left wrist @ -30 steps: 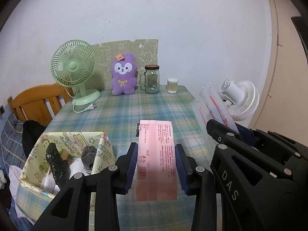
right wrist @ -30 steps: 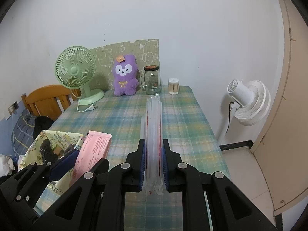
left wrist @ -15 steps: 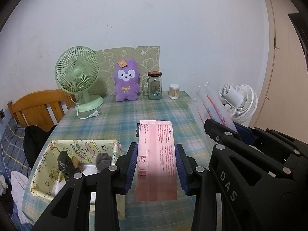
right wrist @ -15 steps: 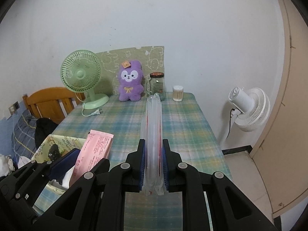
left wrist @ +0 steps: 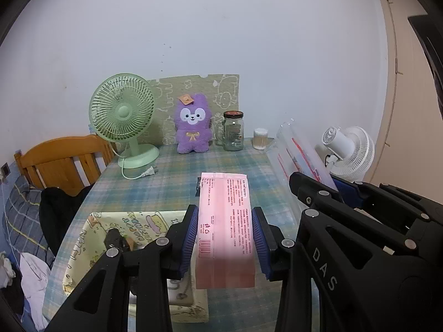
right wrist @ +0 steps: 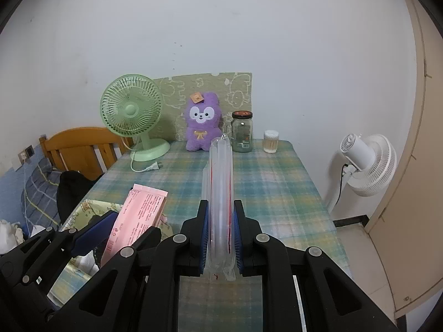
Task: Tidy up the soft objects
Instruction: 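Lift the pink packet and clear tubes and carry them toward the fabric box, then lower the pink packet and clear tubes into the box and open both tools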
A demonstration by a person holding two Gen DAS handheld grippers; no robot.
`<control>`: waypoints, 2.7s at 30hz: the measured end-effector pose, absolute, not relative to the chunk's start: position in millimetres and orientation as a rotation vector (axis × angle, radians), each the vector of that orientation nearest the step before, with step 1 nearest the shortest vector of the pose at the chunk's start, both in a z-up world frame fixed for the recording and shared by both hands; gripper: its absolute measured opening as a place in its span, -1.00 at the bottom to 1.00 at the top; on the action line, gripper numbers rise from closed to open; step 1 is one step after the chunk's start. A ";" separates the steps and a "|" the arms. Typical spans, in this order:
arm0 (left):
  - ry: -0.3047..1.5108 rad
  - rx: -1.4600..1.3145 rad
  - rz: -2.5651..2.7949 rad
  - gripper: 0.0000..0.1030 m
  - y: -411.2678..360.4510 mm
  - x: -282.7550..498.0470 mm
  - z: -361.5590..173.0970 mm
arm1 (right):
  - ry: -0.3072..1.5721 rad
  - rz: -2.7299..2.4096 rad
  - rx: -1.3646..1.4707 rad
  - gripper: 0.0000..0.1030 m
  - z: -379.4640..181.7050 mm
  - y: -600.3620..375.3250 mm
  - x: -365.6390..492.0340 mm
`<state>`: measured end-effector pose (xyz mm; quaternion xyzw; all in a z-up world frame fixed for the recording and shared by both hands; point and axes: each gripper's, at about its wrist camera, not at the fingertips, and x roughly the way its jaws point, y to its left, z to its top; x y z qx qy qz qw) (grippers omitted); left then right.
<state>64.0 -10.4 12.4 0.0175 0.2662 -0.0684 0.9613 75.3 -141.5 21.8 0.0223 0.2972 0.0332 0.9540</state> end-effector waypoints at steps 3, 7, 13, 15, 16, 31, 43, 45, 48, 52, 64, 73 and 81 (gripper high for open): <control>0.547 0.035 -0.146 -0.23 -2.7 65.7 12.1 | 0.608 0.078 0.046 -0.64 21.3 -133.9 77.9; 0.547 0.035 -0.138 -0.23 7.8 67.3 11.6 | 0.609 0.091 0.044 -0.65 20.4 -122.9 81.2; 0.545 0.027 -0.128 -0.23 22.2 69.2 10.9 | 0.610 0.114 0.046 -0.65 18.6 -107.0 86.8; 0.544 0.026 -0.124 -0.23 26.5 69.4 9.9 | 0.609 0.120 0.045 -0.64 17.8 -102.0 88.5; 0.545 0.025 -0.123 -0.23 29.6 69.6 9.2 | 0.610 0.124 0.045 -0.65 17.3 -99.7 89.5; 0.578 0.021 -0.116 -0.23 64.3 85.7 -9.1 | 0.650 0.154 0.026 -0.65 -3.4 -63.2 108.5; 0.631 -0.015 -0.095 -0.21 86.4 98.1 -31.7 | 0.704 0.177 0.005 -0.65 -24.7 -40.2 124.3; 0.639 -0.032 -0.085 -0.21 91.0 101.5 -35.9 | 0.712 0.176 0.002 -0.65 -27.6 -37.4 127.2; 0.646 -0.047 -0.072 -0.16 96.9 105.2 -41.4 | 0.723 0.180 -0.008 -0.64 -31.9 -33.0 130.0; 0.654 -0.057 -0.060 0.36 104.4 107.2 -46.9 | 0.733 0.195 -0.017 -0.65 -36.7 -27.4 132.2; 0.680 -0.025 -0.047 0.62 116.1 100.7 -50.5 | 0.753 0.268 0.010 -0.65 -44.3 -11.4 127.8; 0.713 -0.014 -0.011 0.63 125.1 91.9 -61.6 | 0.785 0.312 0.018 -0.58 -57.3 0.6 122.3; 0.722 -0.015 0.006 0.66 128.7 85.1 -66.3 | 0.794 0.332 0.009 0.24 -60.6 5.9 116.8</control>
